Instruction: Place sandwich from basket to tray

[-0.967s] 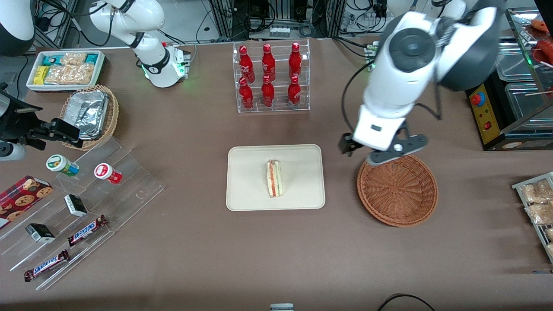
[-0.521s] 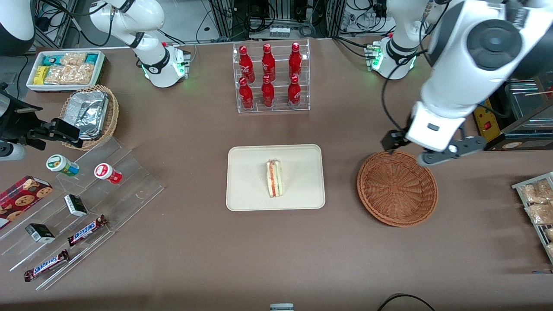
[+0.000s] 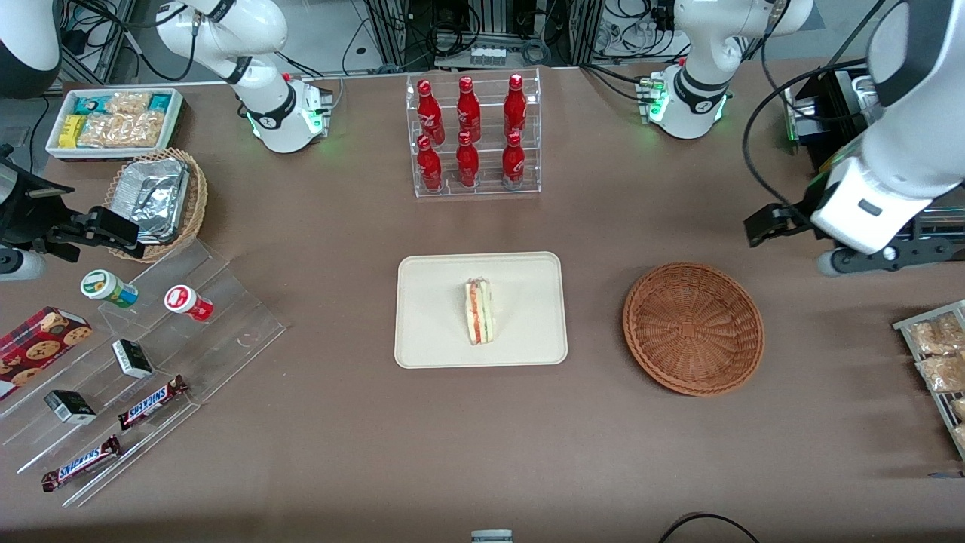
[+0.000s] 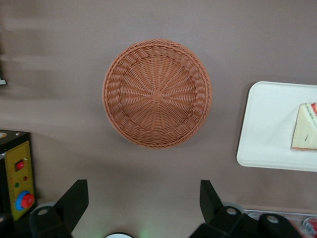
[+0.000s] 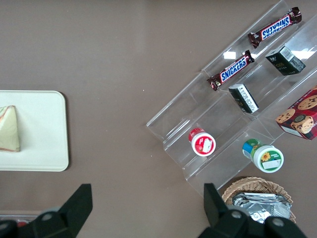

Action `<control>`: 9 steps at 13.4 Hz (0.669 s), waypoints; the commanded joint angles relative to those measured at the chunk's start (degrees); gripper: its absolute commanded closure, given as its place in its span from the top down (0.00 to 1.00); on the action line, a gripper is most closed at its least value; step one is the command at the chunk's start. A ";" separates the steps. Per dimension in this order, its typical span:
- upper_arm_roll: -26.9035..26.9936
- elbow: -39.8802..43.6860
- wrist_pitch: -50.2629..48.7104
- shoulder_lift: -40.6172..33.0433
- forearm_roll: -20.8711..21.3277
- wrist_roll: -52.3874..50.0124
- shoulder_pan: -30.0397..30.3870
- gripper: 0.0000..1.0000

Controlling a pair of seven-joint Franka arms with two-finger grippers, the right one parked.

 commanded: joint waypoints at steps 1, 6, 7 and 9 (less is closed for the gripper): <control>-0.58 -2.61 -0.55 -2.37 -0.86 4.43 2.43 0.99; -0.05 -2.62 -3.01 -3.43 -0.86 10.85 4.36 0.99; 0.03 -2.62 -3.19 -3.43 -0.86 11.12 4.37 0.99; 0.30 -2.62 -3.36 -3.60 -0.86 12.08 4.45 0.99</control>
